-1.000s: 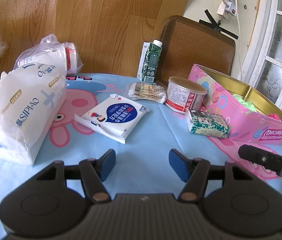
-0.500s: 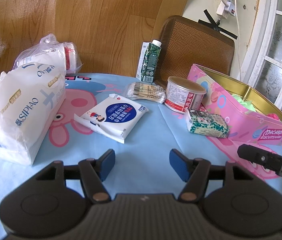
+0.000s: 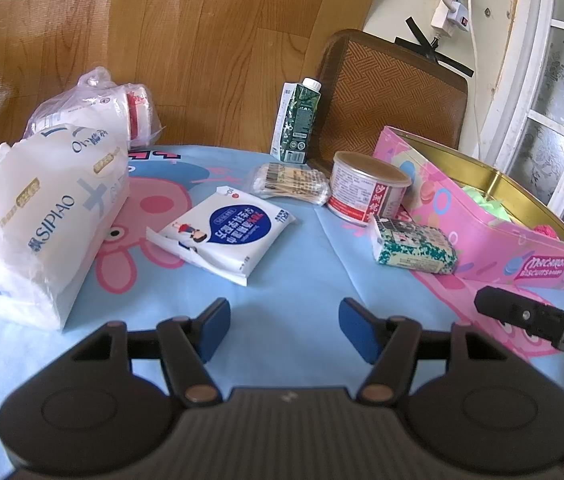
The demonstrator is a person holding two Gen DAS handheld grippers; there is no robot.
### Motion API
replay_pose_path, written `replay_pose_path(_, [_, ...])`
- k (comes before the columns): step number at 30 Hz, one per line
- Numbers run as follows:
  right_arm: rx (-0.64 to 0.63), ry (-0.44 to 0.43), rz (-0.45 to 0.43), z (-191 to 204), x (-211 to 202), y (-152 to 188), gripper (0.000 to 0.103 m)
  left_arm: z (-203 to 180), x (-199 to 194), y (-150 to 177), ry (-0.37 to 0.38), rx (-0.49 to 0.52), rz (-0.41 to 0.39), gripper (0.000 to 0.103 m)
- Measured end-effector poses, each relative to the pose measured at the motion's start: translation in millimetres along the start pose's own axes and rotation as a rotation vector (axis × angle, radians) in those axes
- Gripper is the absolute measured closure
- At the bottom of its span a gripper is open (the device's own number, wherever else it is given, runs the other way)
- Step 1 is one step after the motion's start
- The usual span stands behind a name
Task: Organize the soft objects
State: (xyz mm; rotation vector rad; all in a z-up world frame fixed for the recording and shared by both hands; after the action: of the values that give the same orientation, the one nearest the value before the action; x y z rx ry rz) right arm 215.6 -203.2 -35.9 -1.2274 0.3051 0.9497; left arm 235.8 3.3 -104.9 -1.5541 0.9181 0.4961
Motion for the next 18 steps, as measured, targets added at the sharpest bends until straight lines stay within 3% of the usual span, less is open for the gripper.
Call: replay_pose_path(18, [0.001,0.0,-0.002,0.5,-0.7,0.3,0.051,-0.8,-0.2,0.4,0.006,0.005,0.002,0.041])
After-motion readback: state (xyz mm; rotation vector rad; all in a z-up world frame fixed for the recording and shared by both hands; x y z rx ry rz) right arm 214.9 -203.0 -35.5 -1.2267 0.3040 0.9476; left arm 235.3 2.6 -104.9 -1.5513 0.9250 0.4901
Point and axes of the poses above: each gripper's, at about its wrist camera, not at the fingertips, and x roughly the way its jaws point, z to its left, y to its underside, the point moved 10 cm from there along x, roughly the way its jaws point, and after that the axes turned 15 degrees about z, right-handed, at the moved point
